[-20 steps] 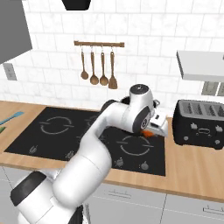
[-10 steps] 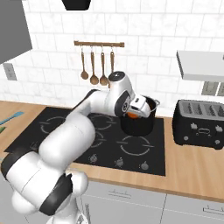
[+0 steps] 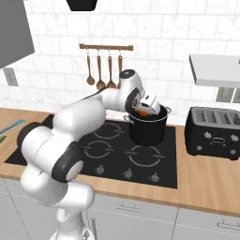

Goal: Put the squash and corn in the pot. Retrieve the spatula and lightly stir the vegetables in the pot.

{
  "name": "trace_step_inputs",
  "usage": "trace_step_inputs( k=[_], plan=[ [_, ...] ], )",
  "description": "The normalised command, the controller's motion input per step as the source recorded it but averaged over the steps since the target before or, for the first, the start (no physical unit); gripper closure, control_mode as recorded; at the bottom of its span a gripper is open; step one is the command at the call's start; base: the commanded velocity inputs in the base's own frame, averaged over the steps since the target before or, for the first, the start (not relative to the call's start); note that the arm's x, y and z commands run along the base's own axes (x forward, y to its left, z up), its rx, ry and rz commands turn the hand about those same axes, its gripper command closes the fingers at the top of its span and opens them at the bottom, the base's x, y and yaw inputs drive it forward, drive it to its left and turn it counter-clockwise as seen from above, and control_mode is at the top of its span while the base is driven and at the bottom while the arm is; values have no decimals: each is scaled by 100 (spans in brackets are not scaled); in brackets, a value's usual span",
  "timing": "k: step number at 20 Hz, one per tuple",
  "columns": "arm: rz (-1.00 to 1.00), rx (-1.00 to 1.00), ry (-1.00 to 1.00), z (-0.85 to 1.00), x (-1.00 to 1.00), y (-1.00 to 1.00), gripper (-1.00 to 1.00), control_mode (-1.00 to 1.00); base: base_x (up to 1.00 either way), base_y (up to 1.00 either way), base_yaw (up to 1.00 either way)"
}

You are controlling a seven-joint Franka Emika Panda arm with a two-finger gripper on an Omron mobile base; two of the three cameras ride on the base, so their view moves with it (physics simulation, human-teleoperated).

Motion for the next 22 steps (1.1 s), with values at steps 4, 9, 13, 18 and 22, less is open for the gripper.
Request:
trace_step_inputs(
  k=[4, 9, 13, 18, 22],
  plan=[
    [0, 0, 0, -26, 61, 0, 100, -100, 0, 0, 0],
    [0, 0, 0, -42, 52, 0, 100, -100, 0, 0, 0],
    [0, 0, 0, -47, 44, 0, 100, -100, 0, 0, 0],
    [0, 0, 0, -41, 23, 0, 100, -100, 0, 0, 0],
    [0, 0, 0, -32, 19, 0, 100, -100, 0, 0, 0]
  ],
)
